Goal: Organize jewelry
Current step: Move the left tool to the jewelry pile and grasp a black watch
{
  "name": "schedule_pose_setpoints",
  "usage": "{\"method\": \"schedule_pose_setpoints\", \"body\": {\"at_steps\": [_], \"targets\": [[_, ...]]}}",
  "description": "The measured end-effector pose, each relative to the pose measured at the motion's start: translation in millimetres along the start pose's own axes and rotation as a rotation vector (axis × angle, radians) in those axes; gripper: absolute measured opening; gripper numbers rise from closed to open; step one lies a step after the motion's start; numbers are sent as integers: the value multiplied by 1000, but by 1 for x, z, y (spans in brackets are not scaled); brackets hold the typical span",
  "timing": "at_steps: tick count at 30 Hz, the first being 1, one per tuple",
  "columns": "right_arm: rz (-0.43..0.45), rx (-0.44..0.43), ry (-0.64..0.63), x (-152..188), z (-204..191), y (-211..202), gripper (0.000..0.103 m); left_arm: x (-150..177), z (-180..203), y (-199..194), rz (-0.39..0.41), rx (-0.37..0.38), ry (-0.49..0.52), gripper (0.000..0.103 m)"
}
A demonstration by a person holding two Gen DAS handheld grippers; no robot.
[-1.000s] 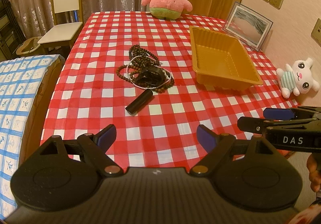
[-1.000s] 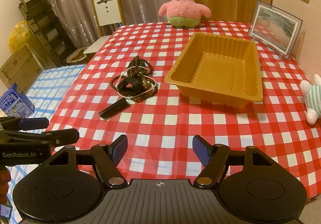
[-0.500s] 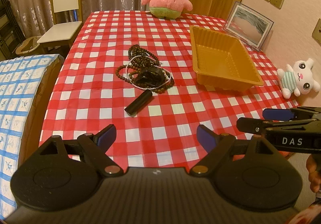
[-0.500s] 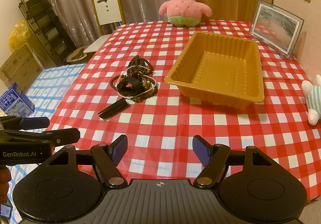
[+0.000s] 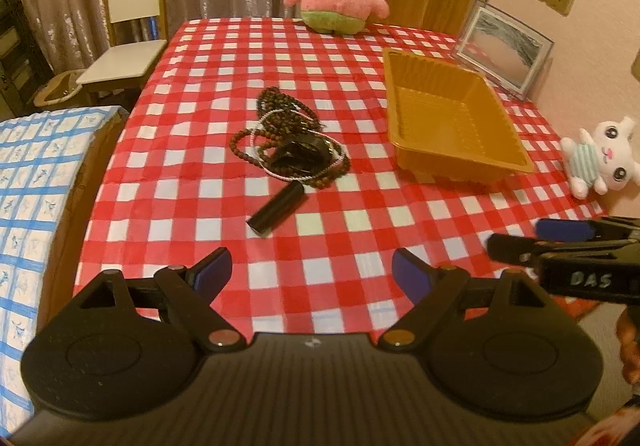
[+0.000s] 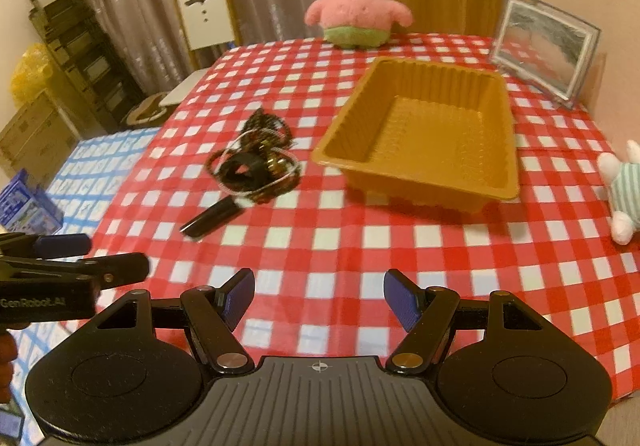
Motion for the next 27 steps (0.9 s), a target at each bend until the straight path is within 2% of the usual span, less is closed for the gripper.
{"method": "schedule_pose_setpoints", "body": {"at_steps": [4, 14, 18, 23, 24, 26, 27], "targets": [[69, 47, 48, -4, 26, 0, 71, -7, -7, 14, 6, -46, -5, 86], [295, 232, 292, -13, 137, 10, 71, -24, -25, 54, 17, -116, -1, 86], [355, 278, 359, -16, 160, 25, 71, -27, -25, 72, 26, -121, 6, 86], [395, 295, 389, -23, 171, 50, 71, -33, -25, 90, 25, -123, -2, 86], [403, 302, 390, -23, 171, 53, 69, -34, -25, 93, 26, -124, 0, 86], [405, 300, 391, -24, 172, 64, 56, -37, -24, 97, 29, -128, 6, 86], [400, 299, 393, -24, 171, 70, 55, -38, -23, 100, 30, -129, 9, 86]]}}
Point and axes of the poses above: each gripper's, at about its wrist camera, not at the fingertips, and y roughly the way its jaws point, z to its right, x to its underside, the point moved 6 cm from there along y, roughly the way its jaws point, and after that the axes turned 2 degrees about -y, right-handed, at the moved point
